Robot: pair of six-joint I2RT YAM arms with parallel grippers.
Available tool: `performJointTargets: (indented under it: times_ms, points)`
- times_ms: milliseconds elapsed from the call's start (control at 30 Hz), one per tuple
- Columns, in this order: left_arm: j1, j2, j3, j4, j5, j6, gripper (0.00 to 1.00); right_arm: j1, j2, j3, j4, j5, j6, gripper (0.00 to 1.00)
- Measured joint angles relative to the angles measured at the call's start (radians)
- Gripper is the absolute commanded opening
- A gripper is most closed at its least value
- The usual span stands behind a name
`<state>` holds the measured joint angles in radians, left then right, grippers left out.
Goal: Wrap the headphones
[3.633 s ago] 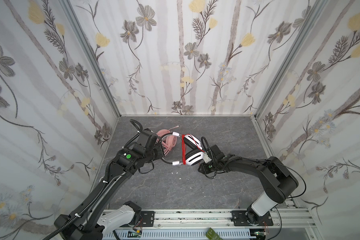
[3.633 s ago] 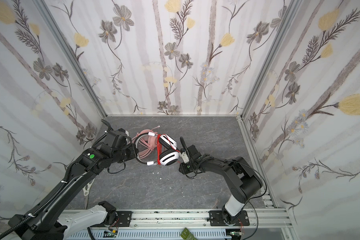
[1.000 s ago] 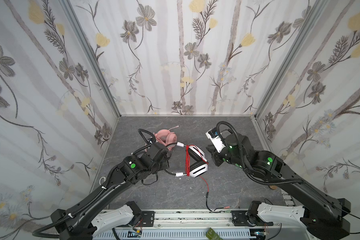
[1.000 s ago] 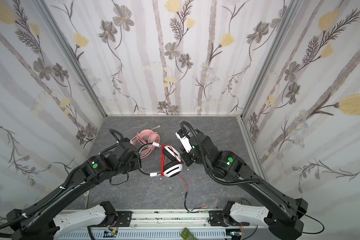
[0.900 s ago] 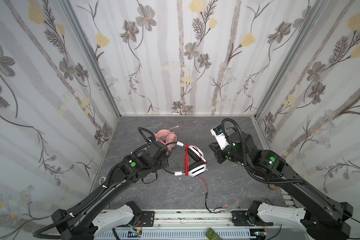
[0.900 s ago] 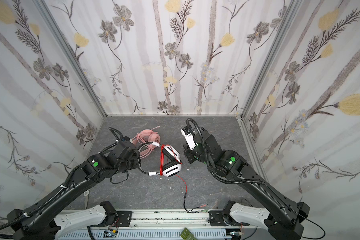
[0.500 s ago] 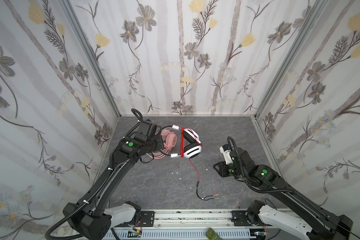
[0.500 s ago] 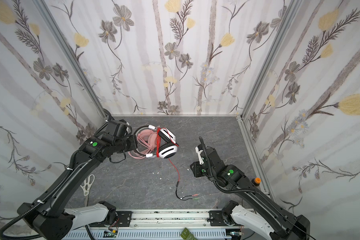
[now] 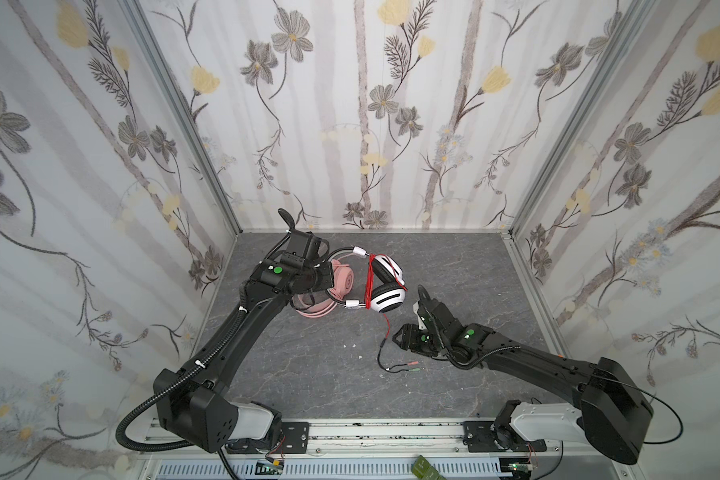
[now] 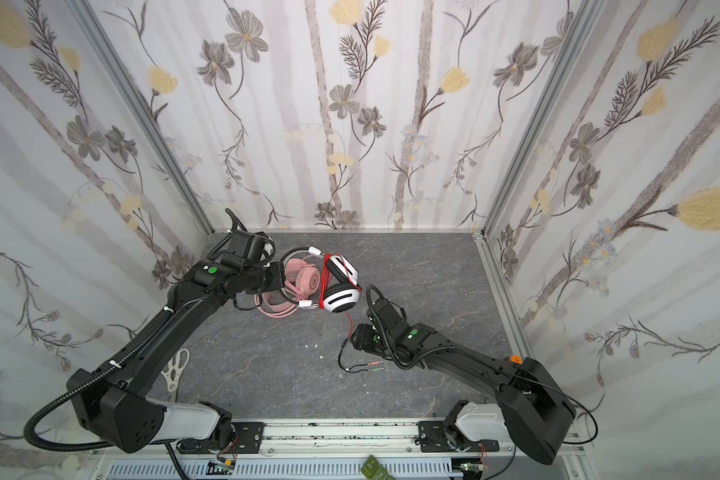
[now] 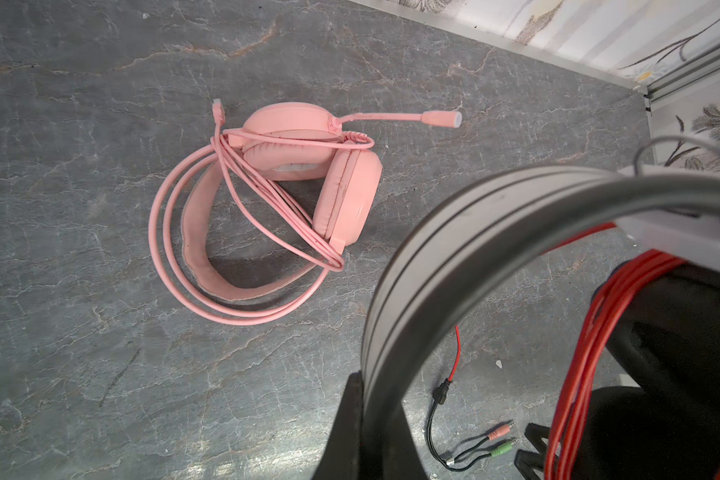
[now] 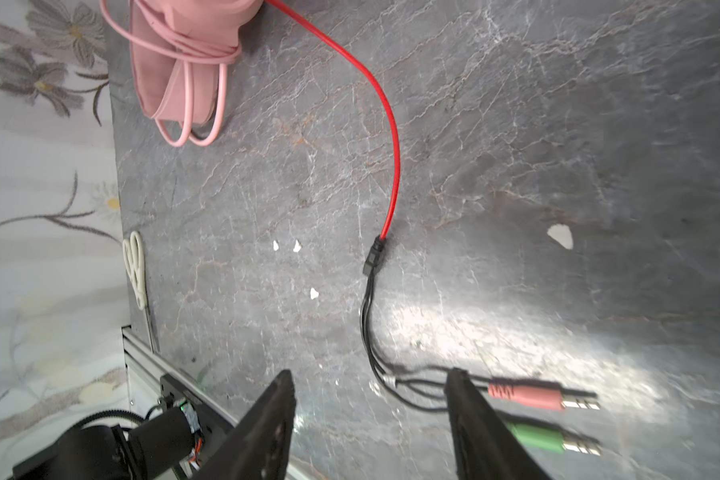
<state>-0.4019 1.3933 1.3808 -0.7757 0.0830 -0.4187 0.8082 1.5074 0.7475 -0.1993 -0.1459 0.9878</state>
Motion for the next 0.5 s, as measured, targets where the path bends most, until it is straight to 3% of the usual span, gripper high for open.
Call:
performJointTargets:
  times_ms: [100, 233, 500]
  points:
    - [0.008, 0.037, 0.039, -0.006, 0.008, -0.016, 0.00, 0.005, 0.106, 0.061, 0.040, 0.011, 0.063, 0.50]
    - [0.012, 0.085, 0.085, -0.010, 0.023, -0.051, 0.00, 0.011, 0.211, 0.141, 0.045, 0.045, 0.138, 0.52]
    - [0.017, 0.184, 0.190, -0.051, 0.014, -0.109, 0.00, 0.103, 0.367, 0.299, -0.076, 0.127, 0.267, 0.48]
